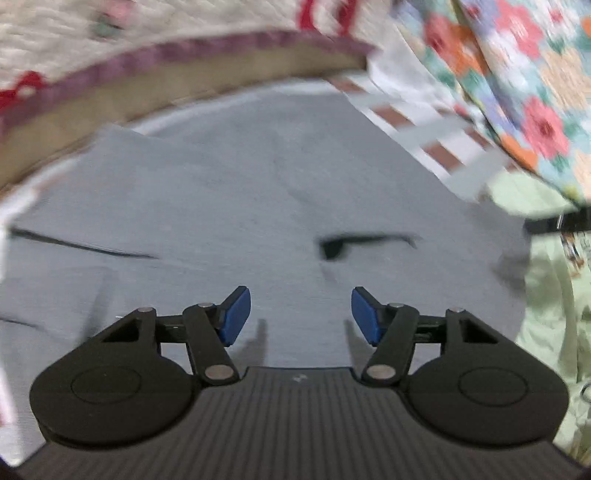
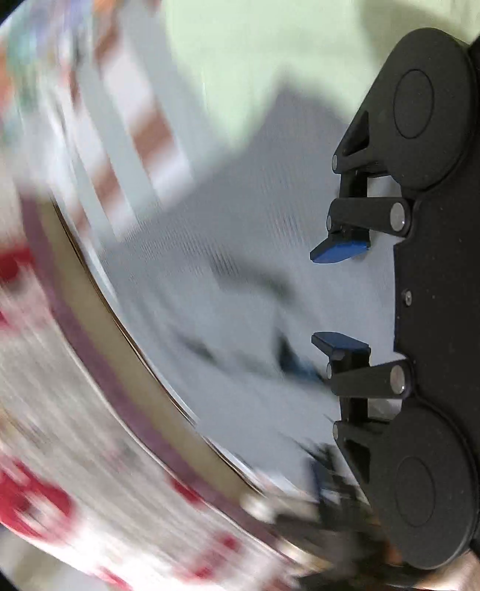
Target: Fold clothes
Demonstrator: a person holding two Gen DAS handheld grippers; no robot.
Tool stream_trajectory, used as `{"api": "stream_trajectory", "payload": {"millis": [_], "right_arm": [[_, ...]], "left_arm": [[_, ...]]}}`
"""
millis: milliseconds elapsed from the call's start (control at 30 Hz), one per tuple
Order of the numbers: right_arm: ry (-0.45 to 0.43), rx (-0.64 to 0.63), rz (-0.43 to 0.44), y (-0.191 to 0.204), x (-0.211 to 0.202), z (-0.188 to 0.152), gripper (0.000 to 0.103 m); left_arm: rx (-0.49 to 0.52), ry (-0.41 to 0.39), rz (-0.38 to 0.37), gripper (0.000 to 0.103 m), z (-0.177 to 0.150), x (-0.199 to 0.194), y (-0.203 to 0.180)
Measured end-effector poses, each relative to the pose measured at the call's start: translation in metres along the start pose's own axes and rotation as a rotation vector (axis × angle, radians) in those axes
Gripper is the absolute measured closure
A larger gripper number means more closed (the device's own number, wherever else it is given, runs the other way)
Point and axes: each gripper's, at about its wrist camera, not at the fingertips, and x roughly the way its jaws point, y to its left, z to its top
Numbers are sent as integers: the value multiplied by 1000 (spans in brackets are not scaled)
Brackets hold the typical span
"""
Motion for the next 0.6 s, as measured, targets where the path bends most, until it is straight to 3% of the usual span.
{"api": "stream_trajectory", "payload": {"millis": [100,200,333,467,600], "right_arm": [[-72,133,-115,-51,-14,-14,54],[-102,216,-124,-83,-9,-31,52],[-154,228,-72,-75,10,-39,52],[-222,241,-79,-65,26,-38,48],[-225,203,-106,-67,40,-38,48]], "left_arm": [[16,73,-26,43,-16,24,-6],[-3,104,-27,42,-30,30,-1],[-76,93,-54,43,-27,24,8],[-60,68,-39,43,-29,26,7],[-39,31,1,43,-28,15,5]]}}
